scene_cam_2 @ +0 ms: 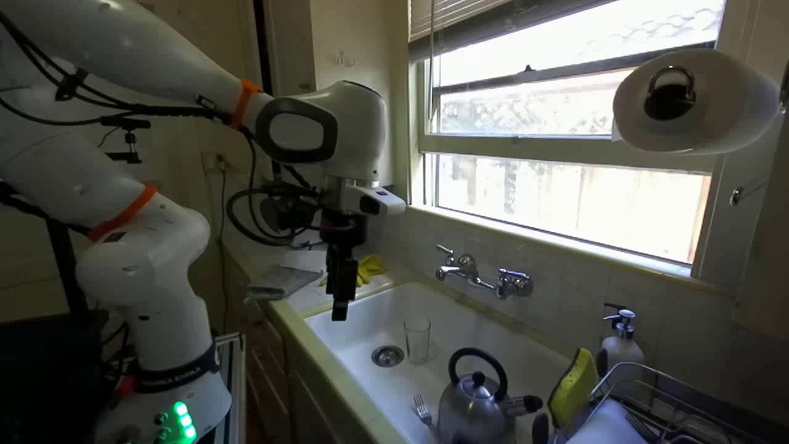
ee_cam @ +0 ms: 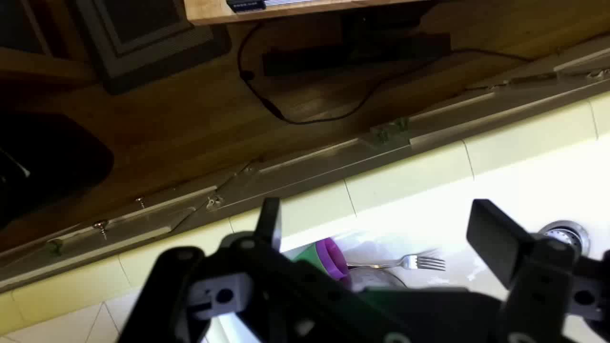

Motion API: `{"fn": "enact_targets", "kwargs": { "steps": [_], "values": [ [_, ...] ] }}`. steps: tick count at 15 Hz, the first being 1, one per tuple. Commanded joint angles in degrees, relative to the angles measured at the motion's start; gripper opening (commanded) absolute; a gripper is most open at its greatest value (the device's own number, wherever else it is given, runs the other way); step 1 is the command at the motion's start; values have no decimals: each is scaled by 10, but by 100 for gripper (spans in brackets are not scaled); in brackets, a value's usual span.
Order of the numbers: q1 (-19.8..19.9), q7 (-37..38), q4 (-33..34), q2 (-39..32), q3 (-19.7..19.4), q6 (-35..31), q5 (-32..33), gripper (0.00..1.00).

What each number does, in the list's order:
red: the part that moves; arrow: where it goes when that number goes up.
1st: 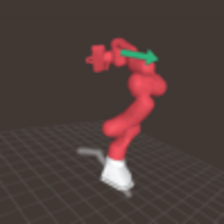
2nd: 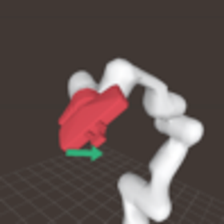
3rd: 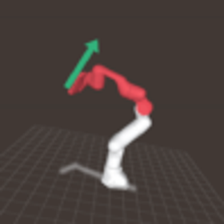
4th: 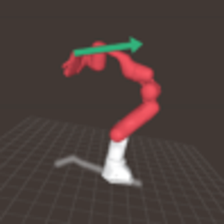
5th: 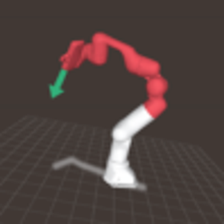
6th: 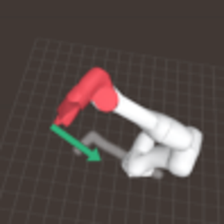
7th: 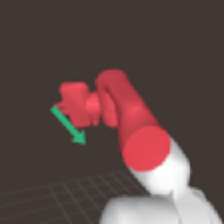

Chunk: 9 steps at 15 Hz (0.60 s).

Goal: Hang one yellow glove on the faucet.

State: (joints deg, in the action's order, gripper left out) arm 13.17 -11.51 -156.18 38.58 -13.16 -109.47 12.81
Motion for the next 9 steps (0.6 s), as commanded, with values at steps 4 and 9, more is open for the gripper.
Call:
{"fn": "enact_targets", "kwargs": {
  "steps": [4, 9],
  "values": [
    [-1, 1, 1, 0, 0, 2, 0, 100],
    [-38, 35, -24, 10, 22, -7, -68, 100]
  ]
}}
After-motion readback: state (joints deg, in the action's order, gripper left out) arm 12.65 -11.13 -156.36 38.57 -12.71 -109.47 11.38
